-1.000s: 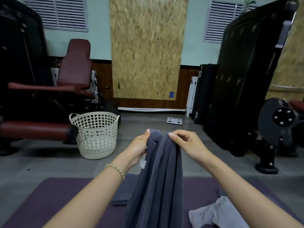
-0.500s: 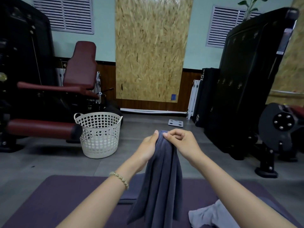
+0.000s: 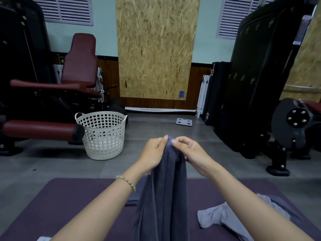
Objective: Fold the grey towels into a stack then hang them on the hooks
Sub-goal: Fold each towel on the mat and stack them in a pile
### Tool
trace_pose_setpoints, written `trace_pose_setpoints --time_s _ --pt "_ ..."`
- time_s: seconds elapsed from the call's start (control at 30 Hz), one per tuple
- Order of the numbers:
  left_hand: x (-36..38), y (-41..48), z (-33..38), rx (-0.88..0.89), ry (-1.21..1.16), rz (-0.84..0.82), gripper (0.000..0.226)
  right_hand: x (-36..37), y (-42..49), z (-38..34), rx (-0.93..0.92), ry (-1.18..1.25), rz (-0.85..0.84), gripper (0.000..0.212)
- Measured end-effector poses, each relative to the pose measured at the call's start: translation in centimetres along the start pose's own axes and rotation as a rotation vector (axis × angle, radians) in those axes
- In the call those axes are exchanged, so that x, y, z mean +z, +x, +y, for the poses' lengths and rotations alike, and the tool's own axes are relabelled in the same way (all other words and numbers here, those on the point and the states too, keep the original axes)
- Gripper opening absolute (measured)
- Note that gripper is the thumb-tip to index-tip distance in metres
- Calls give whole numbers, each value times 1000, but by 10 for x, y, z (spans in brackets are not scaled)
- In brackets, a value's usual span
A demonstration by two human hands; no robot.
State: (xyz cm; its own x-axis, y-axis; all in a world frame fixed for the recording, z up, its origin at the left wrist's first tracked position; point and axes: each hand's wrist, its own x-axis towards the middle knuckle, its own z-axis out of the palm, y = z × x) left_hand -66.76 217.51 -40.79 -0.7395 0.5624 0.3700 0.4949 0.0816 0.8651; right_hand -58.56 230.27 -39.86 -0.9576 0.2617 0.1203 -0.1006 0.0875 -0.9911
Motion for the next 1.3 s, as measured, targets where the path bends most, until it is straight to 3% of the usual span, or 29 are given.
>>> trace_pose_setpoints --time_s 0.1,0.23,0.4,0.53,0.63,0.73,0.87,1.03,1.17,1.3 --pt "1 5 -11 -49 40 6 53 -4 -3 18 18 -46 -8 20" --pt "5 13 -17 -124 -16 127 43 -11 -13 50 143 -83 -4 27" --pt "8 33 -19 -310 -310 249 41 -36 -31 92 368 -254 -76 47" --pt "23 42 -33 -354 -428 256 38 -64 -36 112 362 -250 76 76" --pt "32 51 -58 -403 -440 243 45 -83 -32 114 366 -272 58 63" --pt "37 56 -93 -440 -388 216 46 -96 -24 119 415 -287 -84 36" --pt "34 43 -167 -504 -253 200 40 -94 -6 163 543 -388 -258 38" --pt "21 -1 -291 -625 58 271 38 -73 9 260 749 -381 -432 21" --pt "24 -27 -370 -670 228 156 35 -54 26 330 753 -282 -315 22" --pt "51 -46 -418 -698 434 -128 53 -32 41 400 719 -307 -254 25"
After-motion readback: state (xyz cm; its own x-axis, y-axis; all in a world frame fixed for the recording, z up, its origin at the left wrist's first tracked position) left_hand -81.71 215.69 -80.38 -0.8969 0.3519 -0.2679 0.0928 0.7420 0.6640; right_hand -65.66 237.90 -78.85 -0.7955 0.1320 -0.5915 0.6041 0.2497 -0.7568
